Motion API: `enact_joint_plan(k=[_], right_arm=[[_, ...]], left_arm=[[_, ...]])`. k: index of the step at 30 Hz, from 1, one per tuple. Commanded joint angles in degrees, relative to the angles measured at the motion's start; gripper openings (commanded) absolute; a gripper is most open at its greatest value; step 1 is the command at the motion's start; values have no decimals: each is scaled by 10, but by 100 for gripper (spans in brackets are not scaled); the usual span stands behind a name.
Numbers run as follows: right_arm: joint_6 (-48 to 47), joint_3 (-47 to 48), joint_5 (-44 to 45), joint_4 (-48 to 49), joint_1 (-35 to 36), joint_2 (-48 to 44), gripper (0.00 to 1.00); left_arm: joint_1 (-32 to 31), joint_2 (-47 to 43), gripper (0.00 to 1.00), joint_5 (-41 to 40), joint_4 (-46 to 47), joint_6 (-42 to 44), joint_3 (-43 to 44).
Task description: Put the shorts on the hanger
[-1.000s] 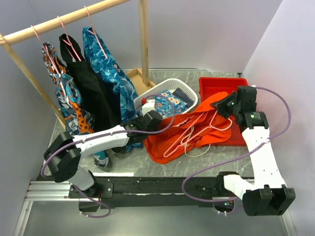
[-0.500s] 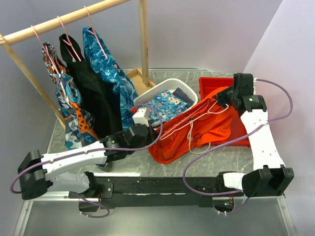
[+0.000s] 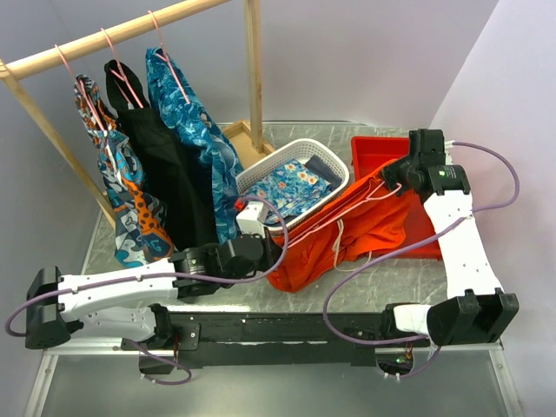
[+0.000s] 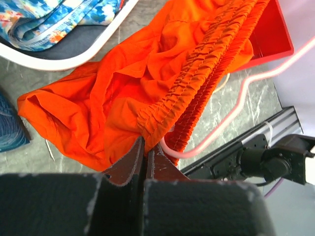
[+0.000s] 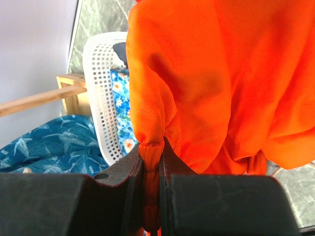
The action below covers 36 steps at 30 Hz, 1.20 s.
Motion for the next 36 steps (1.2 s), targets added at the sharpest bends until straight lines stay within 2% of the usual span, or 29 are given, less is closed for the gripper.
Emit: enact_joint_plan(k=[1,10,13,15,23,27,28,31,36], right_arm=[[0,24,131,79,-17,2,0],[2,20,174,73,33,-13,0],[10,4,201,73,72,-14,0],[17,-4,189,77,81,-11,0],[24,-55,135,109,106,-8,0],[17,-57,104,105,99,4,0],[16,-55,98,103,97,12,0],[13,-50,72,100,90,24,0],[10,-33,61,75,87,44,0]], left_arm=[[-25,-28,1,-27,-124,-11,16],[-43,-28,1,1,-166,17,98],[-45,-3,1,17,-162,32,130],[-46,27,2,22,-162,39,157],[-37,128,27,-9,-114,83,222],[-32,150,48,1,-99,132,250],[-32,152,62,-8,-105,139,254],[-32,137,75,-32,-117,166,251],[-32,46,74,-69,-108,232,168]])
